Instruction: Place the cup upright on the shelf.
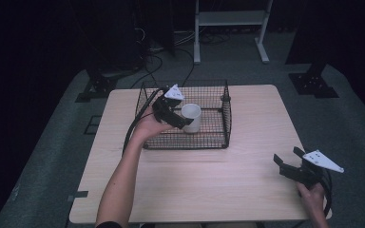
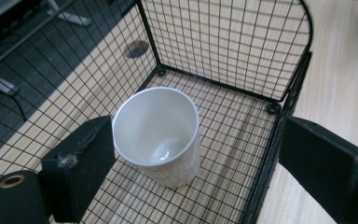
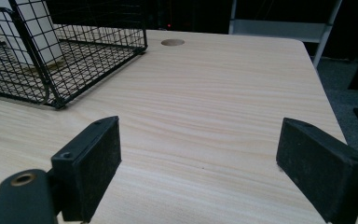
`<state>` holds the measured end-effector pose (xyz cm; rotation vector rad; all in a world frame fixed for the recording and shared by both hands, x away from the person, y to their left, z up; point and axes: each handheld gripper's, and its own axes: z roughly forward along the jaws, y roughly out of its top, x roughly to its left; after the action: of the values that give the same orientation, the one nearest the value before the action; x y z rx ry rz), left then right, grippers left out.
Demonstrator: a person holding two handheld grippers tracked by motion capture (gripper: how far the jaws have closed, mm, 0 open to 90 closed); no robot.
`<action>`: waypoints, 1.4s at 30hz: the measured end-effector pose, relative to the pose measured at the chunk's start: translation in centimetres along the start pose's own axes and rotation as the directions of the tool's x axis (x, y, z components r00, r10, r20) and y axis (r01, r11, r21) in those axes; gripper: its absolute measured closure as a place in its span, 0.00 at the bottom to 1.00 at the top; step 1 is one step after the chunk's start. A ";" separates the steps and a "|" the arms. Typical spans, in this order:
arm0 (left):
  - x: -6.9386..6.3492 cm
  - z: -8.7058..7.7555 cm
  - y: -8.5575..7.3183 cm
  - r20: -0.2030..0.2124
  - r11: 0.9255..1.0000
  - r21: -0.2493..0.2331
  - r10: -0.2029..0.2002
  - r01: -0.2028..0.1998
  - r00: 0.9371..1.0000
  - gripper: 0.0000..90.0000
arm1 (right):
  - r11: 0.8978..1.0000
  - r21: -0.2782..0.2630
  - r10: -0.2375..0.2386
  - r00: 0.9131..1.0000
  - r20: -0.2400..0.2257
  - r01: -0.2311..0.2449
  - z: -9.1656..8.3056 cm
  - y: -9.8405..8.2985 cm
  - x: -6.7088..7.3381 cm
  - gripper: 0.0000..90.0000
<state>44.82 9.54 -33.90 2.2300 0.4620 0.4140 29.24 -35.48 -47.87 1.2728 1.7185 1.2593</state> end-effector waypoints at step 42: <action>-5.7 -3.8 -3.8 -0.001 0.998 -0.064 0.000 0.000 1.000 0.09 | 1.000 0.005 -0.012 1.000 0.006 0.012 0.1 0.0 0.1 0.14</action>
<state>37.42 11.75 -35.20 2.1680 0.4434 0.4248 29.25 -35.35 -47.87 1.2667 1.7238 1.2435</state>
